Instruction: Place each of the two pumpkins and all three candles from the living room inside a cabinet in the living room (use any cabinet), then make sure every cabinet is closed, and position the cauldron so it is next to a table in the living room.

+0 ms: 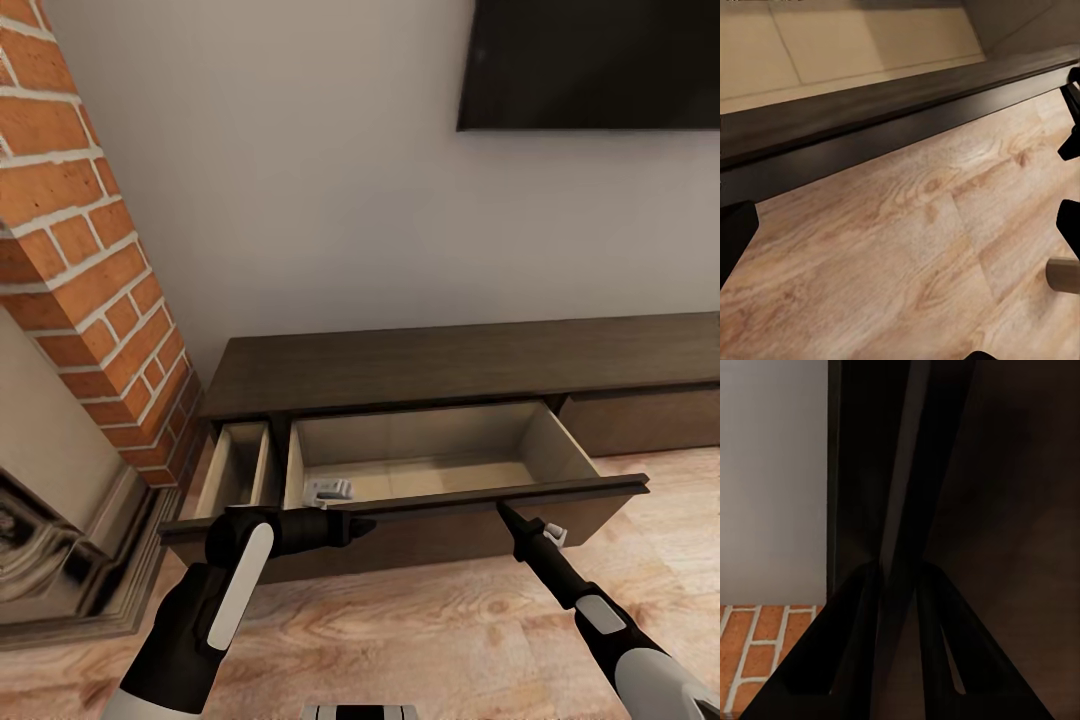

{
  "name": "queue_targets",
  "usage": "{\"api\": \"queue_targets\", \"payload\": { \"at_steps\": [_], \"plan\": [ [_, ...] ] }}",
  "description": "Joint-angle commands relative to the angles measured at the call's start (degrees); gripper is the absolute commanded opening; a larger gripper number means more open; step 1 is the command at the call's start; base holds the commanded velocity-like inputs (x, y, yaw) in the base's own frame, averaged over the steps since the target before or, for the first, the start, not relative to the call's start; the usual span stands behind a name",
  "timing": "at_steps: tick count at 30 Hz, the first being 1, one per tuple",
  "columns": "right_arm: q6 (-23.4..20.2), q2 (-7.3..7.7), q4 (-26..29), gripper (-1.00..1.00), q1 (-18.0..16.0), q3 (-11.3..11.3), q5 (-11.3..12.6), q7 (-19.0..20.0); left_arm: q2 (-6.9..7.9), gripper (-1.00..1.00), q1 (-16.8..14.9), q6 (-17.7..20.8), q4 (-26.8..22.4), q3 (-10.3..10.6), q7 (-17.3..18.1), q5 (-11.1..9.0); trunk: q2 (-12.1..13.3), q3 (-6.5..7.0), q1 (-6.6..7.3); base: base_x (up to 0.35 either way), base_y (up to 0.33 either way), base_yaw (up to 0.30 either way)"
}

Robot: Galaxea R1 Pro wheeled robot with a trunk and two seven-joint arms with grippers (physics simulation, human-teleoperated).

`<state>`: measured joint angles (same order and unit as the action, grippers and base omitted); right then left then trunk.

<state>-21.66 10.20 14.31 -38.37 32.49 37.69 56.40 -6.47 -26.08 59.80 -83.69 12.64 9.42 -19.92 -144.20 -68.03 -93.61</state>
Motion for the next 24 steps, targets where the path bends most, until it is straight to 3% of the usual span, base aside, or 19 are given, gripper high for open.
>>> {"api": "queue_targets", "payload": {
  "at_steps": [1, 21, 22, 24],
  "plan": [
    [-1.16, -1.5, -0.07, -1.0, -0.04, -1.55, 0.54, 2.04, -0.03, 1.0, -0.03, 0.2, -0.02, -0.05, 0.6, 0.58, -0.03, -0.04, 0.03, -0.027, 0.0, 0.0],
    [-1.18, -1.5, -0.08, -1.0, -0.04, -1.55, 0.54, 2.04, -0.02, 1.0, -0.02, 0.2, -0.07, 0.0, 0.6, 0.58, -0.03, -0.04, 0.03, -0.025, 0.0, 0.0],
    [-1.17, -1.5, -0.08, 1.0, -0.04, -1.55, 0.54, 2.04, -0.02, 1.0, -0.02, 0.2, -0.07, -0.01, 0.6, 0.58, -0.03, -0.04, 0.03, -0.007, 0.0, 0.0],
    [-1.16, -1.5, -0.08, 1.0, -0.04, -1.55, 0.54, 2.04, -0.01, 1.0, -0.02, 0.2, -0.07, -0.03, 0.6, 0.58, -0.03, -0.04, 0.03, -0.003, 0.0, 0.0]
  ]
}}
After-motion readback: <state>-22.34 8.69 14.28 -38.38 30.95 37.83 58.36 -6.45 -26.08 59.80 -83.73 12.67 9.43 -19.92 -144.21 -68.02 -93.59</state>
